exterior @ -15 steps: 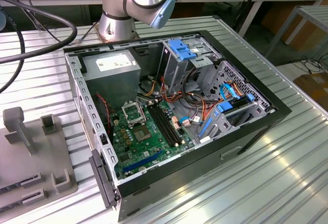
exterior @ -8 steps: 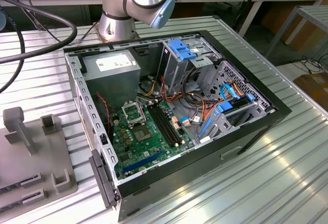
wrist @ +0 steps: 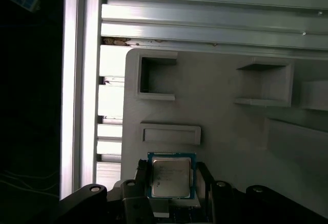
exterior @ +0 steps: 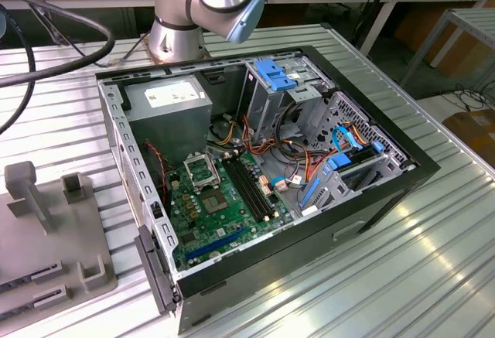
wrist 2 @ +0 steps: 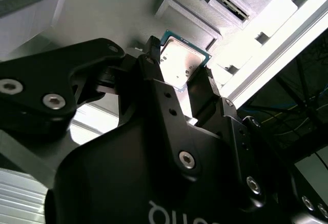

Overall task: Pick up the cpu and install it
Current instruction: 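Pick up the cpu and move it towards the insertion slot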

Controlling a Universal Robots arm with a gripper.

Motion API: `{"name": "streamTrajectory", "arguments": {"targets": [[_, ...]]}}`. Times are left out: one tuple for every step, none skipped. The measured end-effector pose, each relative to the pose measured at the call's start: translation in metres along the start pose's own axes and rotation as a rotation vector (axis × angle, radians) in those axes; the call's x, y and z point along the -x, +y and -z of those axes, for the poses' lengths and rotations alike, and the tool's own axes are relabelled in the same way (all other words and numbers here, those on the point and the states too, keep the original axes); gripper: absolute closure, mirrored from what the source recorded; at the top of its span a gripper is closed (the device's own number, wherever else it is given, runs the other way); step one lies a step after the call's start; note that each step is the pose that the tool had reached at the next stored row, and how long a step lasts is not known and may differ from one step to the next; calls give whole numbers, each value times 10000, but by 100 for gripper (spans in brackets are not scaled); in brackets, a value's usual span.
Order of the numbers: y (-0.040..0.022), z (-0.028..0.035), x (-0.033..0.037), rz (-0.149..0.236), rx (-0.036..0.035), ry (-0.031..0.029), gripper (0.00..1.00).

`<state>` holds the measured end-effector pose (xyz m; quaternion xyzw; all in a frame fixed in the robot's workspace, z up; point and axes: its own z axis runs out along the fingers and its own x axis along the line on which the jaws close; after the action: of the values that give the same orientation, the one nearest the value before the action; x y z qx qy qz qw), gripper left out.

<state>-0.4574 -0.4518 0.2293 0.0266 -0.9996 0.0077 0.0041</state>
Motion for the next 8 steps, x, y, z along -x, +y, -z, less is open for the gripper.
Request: {"name": "streamTrajectory", "arguments": {"targets": [[0, 27, 0, 0, 0, 1, 53], [-1, 35, 0, 0, -1, 1, 53], [-1, 37, 0, 0, -1, 1, 53], [-1, 38, 0, 0, 0, 1, 53], [-1, 41, -1, 0, 0, 1, 53], [-1, 43, 0, 0, 0, 1, 53], [-1, 46, 0, 0, -1, 0, 53], [-1, 48, 0, 0, 0, 1, 53]]}}
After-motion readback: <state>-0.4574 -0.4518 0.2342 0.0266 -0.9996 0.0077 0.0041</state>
